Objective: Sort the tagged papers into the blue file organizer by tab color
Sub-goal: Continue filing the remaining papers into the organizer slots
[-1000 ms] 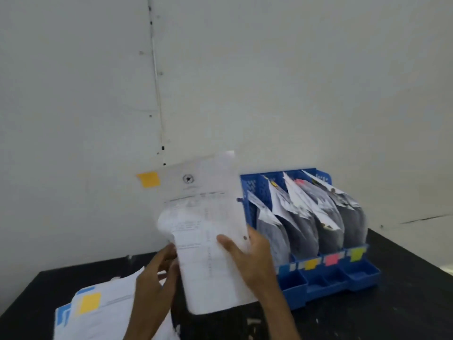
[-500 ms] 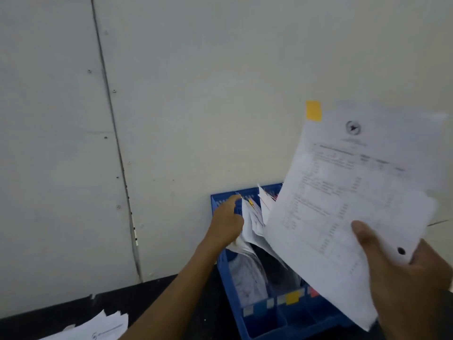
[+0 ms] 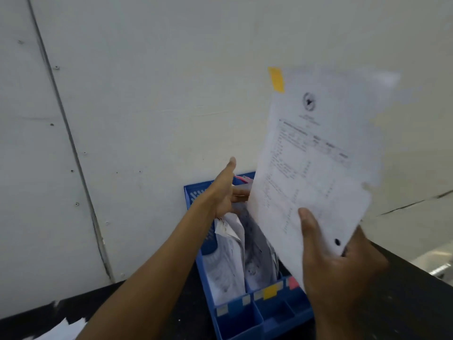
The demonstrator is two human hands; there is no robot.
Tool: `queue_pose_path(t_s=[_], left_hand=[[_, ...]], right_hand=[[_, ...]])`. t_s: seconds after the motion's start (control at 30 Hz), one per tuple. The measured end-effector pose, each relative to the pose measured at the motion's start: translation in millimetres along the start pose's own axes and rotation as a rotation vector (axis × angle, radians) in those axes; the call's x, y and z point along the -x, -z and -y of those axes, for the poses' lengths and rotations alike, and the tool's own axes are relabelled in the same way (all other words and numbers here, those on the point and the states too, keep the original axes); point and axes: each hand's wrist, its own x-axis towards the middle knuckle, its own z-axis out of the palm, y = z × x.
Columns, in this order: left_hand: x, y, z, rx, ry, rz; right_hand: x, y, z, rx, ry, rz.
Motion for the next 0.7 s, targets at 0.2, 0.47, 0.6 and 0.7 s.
queue_pose_path(t_s=[0.2, 0.47, 0.6, 0.7], left_hand=[[1.8, 8.6, 12.4, -0.099, -0.043, -0.007], [-4.0, 4.6, 28.7, -0.059, -0.094, -0.045], [0.1, 4.0, 30.1, -0.007, -0.153, -0.043], [1.8, 2.9, 27.3, 0.031, -0.284, -0.086]], right_hand=[[36.3, -55.9, -0.8, 0.061, 0.039, 0.134], [87.6, -91.7, -41.2, 0.452, -0.136, 0.557], [101.5, -94.4, -57.9, 0.474, -0.013, 0.569], [91.9, -86.7, -47.8, 0.457, -0.149, 0.701]])
